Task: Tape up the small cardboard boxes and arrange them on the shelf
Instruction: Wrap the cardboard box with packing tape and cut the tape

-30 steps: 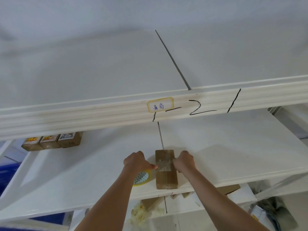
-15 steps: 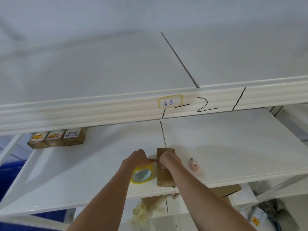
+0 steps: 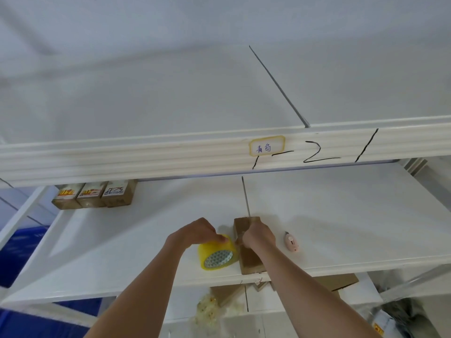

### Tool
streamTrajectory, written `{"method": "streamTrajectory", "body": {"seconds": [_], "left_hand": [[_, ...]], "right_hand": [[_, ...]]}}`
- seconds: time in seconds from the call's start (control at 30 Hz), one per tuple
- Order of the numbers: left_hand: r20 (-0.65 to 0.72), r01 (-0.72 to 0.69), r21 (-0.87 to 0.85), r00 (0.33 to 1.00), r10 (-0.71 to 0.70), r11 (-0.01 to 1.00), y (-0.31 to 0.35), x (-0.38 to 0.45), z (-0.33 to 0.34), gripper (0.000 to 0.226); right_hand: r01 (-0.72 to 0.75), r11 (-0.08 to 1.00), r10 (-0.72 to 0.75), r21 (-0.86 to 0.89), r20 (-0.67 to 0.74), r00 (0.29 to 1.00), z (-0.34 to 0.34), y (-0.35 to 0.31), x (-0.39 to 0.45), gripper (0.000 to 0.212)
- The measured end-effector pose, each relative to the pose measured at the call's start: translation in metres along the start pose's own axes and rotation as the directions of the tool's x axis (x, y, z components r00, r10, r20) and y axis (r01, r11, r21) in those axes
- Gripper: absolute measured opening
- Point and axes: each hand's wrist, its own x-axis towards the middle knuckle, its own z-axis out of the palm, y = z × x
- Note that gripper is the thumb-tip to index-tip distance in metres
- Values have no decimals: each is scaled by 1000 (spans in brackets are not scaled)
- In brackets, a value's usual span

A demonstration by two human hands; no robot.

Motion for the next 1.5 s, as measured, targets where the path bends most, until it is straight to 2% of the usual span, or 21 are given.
{"method": "streamTrajectory", "body": {"seconds": [0.07, 0.2, 0.33, 0.4, 0.47, 0.53, 0.6, 0.7, 0.9, 1.1, 1.3, 1.5], "left_hand": [[-23, 4, 51, 1000, -3, 999, 3, -1, -4, 50], [-41, -2, 119, 999, 7, 993, 5, 0, -8, 43], [-198, 28, 255, 980, 24, 967, 1, -3, -10, 47], [-221, 18, 270, 974, 43, 963, 2, -2, -12, 52], [-219, 19, 237, 975, 34, 971, 3, -1, -11, 56], [-196, 34, 185, 981, 3, 982, 6, 0, -10, 56], [-150, 53, 115, 988, -35, 992, 7, 2, -11, 56], [-128, 54, 93, 991, -42, 994, 10, 2, -17, 59], [-178, 23, 35, 984, -16, 999, 19, 2, -22, 67], [-218, -21, 28, 976, 27, 999, 22, 2, -18, 63], [-196, -77, -90, 979, 58, 993, 26, -1, -18, 57], [-225, -130, -135, 969, 98, 982, 29, -3, -16, 53]], "right_hand": [[16, 1000, -16, -13, -11, 1000, -1, 1, -1, 60], [56, 998, -57, -15, -8, 998, -8, 4, -2, 58], [98, 993, -100, 70, 23, 995, -25, 9, -2, 65], [131, 986, -132, 104, 5, 991, -34, 10, -1, 67], [127, 976, -134, 176, 28, 991, -41, 11, -1, 64], [67, 942, -108, 330, 109, 988, -47, 13, 0, 55], [23, 915, -108, 404, 187, 976, -53, 18, -2, 44], [39, 892, -159, 451, 232, 960, -55, 24, -2, 43], [36, 826, -237, 563, 287, 928, -64, 28, 2, 47], [26, 763, -307, 646, 326, 894, -67, 35, 5, 45], [-21, 694, -379, 720, 390, 839, -65, 39, 6, 39], [-91, 615, -397, 783, 407, 823, -60, 40, 8, 39]]}}
